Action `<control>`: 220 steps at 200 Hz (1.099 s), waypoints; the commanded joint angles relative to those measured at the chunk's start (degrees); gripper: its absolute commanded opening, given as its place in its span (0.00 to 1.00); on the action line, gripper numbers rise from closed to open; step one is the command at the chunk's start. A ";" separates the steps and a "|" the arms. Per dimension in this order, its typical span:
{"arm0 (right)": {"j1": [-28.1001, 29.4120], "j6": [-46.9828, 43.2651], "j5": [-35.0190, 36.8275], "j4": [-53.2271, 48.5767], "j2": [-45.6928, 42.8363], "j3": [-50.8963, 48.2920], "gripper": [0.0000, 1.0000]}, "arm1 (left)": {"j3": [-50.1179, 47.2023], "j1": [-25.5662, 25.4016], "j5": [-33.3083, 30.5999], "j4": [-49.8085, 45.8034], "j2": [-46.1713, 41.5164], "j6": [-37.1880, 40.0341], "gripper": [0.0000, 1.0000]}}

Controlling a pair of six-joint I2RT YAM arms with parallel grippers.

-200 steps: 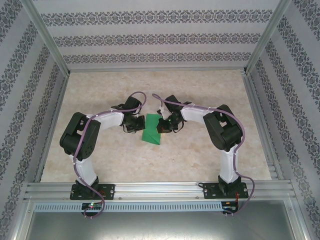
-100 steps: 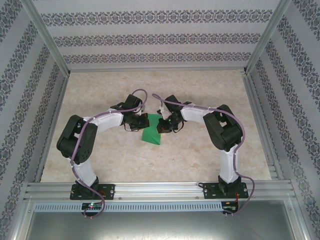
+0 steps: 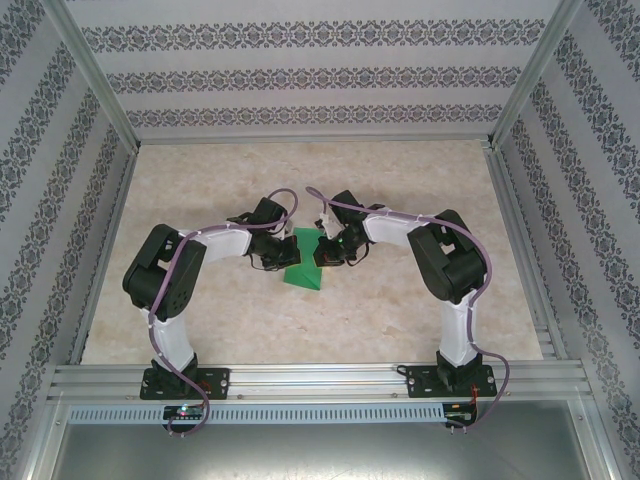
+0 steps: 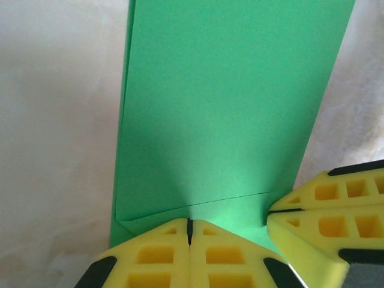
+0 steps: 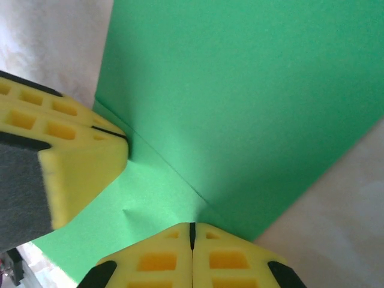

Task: Fold a paper plane with a square sheet of paper (pick it up from the middle)
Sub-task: Fold the triangle a second time at the center of the table.

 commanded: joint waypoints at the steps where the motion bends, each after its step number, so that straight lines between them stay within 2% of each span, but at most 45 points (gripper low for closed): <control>1: -0.70 1.62 -3.90 2.21 -4.89 -0.74 0.05 | -3.09 -0.52 -2.00 -2.21 1.20 0.19 0.00; 32: 0.46 6.30 -1.87 4.49 -10.17 -4.99 0.05 | -4.39 -0.54 -2.82 -1.85 0.97 -0.08 0.00; 65: 4.62 11.87 5.71 3.24 -13.85 -8.82 0.01 | -4.77 -0.56 -3.31 -1.83 1.10 -0.27 0.00; 88: 6.82 14.11 7.94 2.97 -15.25 -10.21 0.00 | -5.23 -0.54 -3.60 -1.65 0.75 -0.45 0.00; 134: 9.90 14.91 8.87 2.59 -12.37 -8.33 0.00 | -5.80 -0.54 -3.08 -0.44 1.00 -1.02 0.00; 220: 10.59 14.67 12.42 0.85 -7.37 -4.03 0.00 | -6.72 -0.52 -2.63 0.55 0.93 -1.42 0.00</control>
